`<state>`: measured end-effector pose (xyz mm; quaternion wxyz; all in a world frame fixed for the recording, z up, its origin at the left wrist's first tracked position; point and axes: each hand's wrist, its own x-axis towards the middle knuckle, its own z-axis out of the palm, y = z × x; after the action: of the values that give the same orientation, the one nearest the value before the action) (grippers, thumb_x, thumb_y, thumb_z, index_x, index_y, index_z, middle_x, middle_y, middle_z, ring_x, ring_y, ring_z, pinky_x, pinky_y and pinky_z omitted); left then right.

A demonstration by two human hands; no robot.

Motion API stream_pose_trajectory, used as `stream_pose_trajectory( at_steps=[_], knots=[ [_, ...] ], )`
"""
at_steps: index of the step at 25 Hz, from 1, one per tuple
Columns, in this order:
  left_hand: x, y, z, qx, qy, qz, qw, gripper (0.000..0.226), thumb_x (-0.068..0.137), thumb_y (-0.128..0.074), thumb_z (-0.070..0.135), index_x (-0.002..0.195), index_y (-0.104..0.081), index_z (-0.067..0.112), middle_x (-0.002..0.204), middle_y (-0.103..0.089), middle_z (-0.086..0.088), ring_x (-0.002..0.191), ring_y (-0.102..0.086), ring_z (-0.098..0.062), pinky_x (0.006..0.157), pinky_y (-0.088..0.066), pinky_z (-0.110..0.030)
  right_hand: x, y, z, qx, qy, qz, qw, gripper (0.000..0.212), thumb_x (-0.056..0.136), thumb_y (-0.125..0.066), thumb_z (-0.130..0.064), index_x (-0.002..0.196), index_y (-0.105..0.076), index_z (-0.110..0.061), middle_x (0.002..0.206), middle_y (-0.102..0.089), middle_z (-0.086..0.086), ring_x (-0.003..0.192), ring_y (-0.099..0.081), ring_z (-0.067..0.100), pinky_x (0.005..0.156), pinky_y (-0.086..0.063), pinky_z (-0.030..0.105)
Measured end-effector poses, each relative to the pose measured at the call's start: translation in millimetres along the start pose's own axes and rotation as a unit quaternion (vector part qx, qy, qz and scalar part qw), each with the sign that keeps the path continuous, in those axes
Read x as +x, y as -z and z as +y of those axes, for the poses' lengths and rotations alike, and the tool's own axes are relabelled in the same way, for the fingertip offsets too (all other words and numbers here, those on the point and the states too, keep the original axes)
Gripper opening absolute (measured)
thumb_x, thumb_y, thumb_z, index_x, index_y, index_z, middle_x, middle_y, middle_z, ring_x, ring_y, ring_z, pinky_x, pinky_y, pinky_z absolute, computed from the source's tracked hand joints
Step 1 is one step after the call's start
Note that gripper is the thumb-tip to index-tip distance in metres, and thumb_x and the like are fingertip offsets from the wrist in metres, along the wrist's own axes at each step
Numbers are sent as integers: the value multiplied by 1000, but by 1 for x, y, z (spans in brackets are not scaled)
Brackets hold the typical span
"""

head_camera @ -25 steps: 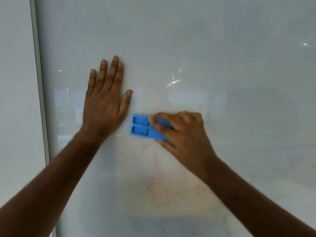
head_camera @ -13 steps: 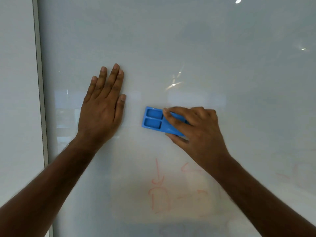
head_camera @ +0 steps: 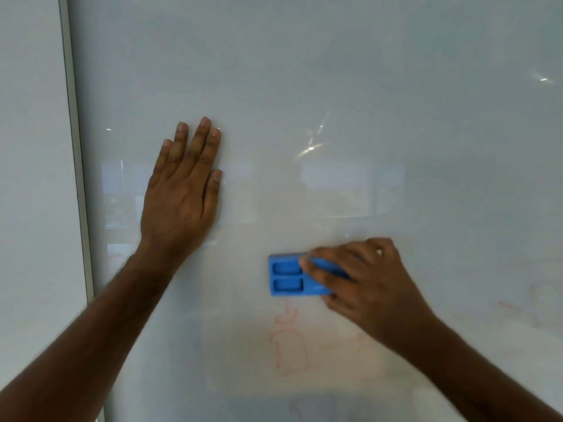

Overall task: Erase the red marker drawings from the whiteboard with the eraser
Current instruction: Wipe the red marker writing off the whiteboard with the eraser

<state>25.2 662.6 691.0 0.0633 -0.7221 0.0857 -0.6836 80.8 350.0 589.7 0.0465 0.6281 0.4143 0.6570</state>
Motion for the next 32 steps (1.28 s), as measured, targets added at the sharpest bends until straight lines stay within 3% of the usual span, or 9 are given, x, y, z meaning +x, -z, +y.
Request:
stream_pose_trajectory(
  at_steps=[3,6,11,15,20,24,28,32],
  knots=[
    [0,2,0,-9,-8,9,1000,54,118,-32,22,171,-31,12,179,-27,-7,168,-16,-30,138,-15,-47,26,3,21,3,-65,35,997,54,90,-71,-37,141,-58,-29,134,-65,-6,101,-63,27,86,-46,47],
    [0,3,-1,-12,-6,3,1000,53,118,-32,21,171,-32,12,179,-27,-7,168,-16,-30,138,-13,-45,44,-7,-3,27,-79,44,996,53,91,-71,-41,142,-60,-29,137,-63,-8,102,-62,26,87,-46,47],
    [-2,3,-2,-10,1,-10,1000,53,119,-33,23,171,-30,13,180,-25,-6,169,-14,-29,138,-12,-46,0,-19,-55,49,18,21,998,44,96,-64,-23,139,-60,-32,138,-63,-8,104,-63,22,87,-46,47],
    [-3,3,-2,-6,4,-10,1000,53,120,-32,25,172,-29,14,180,-25,-6,169,-15,-30,138,-13,-48,-41,-5,-40,60,93,-21,994,39,102,-62,-23,140,-62,-29,139,-64,-6,108,-64,22,87,-48,47],
    [-4,0,-1,1,8,-9,1000,53,120,-33,25,172,-28,15,180,-24,-6,169,-15,-31,138,-12,-46,-22,4,10,-3,-7,6,1000,47,97,-66,-34,143,-58,-29,138,-64,-6,105,-62,26,90,-42,47],
    [-4,2,-1,-5,12,-10,1000,53,120,-34,25,172,-28,15,180,-24,-6,169,-15,-30,138,-9,-43,15,-8,-14,30,-59,36,997,49,94,-70,-36,141,-62,-29,138,-64,-7,102,-63,28,89,-45,48],
    [-5,3,-1,-6,17,-23,1000,54,120,-33,27,173,-26,16,181,-22,-5,169,-12,-30,138,-7,-43,-8,-15,-46,37,2,17,999,47,94,-66,-23,140,-60,-28,137,-64,-6,101,-64,25,85,-47,48],
    [-5,4,-1,6,17,-34,999,58,120,-31,36,173,-23,15,182,-18,-6,169,-10,-30,138,-8,-47,-49,-2,-25,42,62,-19,997,39,102,-60,-23,141,-63,-27,139,-64,-3,102,-66,25,87,-46,47]
  ],
)
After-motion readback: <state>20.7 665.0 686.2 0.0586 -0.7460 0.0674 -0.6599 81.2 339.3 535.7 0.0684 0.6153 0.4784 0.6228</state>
